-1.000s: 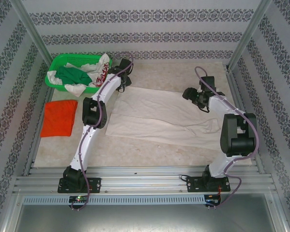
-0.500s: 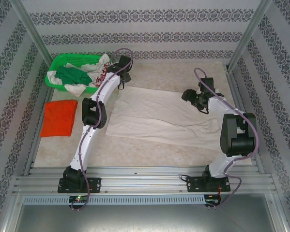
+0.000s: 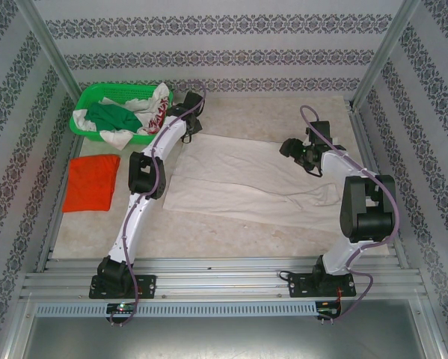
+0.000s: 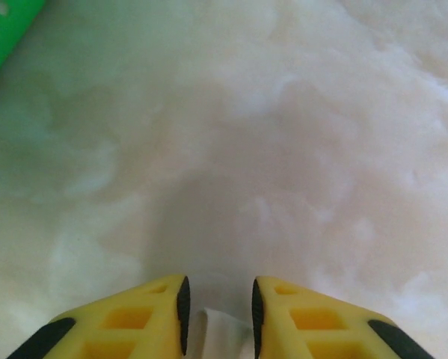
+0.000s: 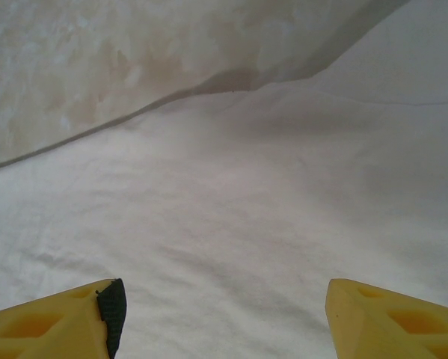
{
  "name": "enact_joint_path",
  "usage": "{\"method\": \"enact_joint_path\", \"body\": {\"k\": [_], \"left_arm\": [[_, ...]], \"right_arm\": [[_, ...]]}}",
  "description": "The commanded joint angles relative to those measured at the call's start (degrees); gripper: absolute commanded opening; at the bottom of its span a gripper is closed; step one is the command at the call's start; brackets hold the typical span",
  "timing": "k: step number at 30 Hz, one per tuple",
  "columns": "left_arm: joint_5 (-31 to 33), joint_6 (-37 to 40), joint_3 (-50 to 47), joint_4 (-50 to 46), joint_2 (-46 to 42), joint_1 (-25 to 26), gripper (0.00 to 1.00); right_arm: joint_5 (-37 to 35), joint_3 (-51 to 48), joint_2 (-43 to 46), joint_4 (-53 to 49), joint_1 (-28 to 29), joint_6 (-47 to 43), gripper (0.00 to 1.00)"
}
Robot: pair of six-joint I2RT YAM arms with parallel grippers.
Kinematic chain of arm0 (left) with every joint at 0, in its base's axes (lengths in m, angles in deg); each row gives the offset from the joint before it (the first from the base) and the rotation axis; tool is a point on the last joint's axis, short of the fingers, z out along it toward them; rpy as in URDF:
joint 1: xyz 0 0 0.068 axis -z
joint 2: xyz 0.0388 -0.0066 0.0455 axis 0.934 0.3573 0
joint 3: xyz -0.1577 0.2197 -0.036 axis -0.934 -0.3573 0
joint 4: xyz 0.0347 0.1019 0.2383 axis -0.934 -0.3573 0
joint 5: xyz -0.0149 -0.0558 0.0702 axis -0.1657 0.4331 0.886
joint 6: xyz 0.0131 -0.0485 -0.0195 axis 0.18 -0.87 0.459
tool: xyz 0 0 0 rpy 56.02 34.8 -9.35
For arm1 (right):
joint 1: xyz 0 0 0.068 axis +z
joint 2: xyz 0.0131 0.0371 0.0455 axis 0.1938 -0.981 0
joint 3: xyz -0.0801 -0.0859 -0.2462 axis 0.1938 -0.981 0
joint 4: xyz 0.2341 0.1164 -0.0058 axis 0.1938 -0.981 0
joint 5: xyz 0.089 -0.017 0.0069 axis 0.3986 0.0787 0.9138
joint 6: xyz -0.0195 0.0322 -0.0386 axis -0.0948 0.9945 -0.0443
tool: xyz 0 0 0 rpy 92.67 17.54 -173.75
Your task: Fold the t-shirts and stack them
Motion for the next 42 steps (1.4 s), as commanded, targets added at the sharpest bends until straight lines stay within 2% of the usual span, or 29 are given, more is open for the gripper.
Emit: {"method": "enact_joint_path", "body": {"k": [1,8,11,14,17,22,29,39,42], "left_arm": [[-0.2,0.3,0.4,0.0,0.7,-0.7,0.22],[-1.5,1.1,0.4,0.0,-0.2,-0.7,0.03],[-3.3,2.6,0.2,0.8,-1.0,-0.7,0.01],[-5.6,4.4,-1.9,2.7,-2.5,-0.7,0.00],[-6.1,5.1,-6.8,5.7,-5.6,-0.7,0.00],[-7.1,6.4,-15.6,12.9,-10.7,-0.7,0.00],[-8.6,5.7,-18.5,15.2,-11.9,-0.7,0.00],[-9.2,5.7,-22.3,16.8,-13.1,-0.7,0.00],[-9.3,5.7,-23.5,17.5,-13.8,-0.7,0.00]], "right_arm": [[1.0,-0.8,-0.3,0.9,0.3,0.9,0.71],[0.1,-0.3,0.0,-0.2,0.3,0.4,0.71],[-3.1,2.0,-0.2,-2.8,0.1,-0.8,0.71],[-10.3,6.1,-1.1,-6.5,-0.5,-2.6,0.72],[-17.6,11.0,-3.4,-9.6,-1.8,-3.7,0.72],[-23.5,19.4,-8.6,-12.7,-5.8,-4.9,0.70],[-25.1,32.4,-18.0,-18.2,-10.8,-6.2,0.64],[-22.1,46.5,-30.4,-27.1,-12.8,-9.7,0.50],[-21.0,47.4,-31.8,-27.1,-13.3,-10.5,0.38]]}}
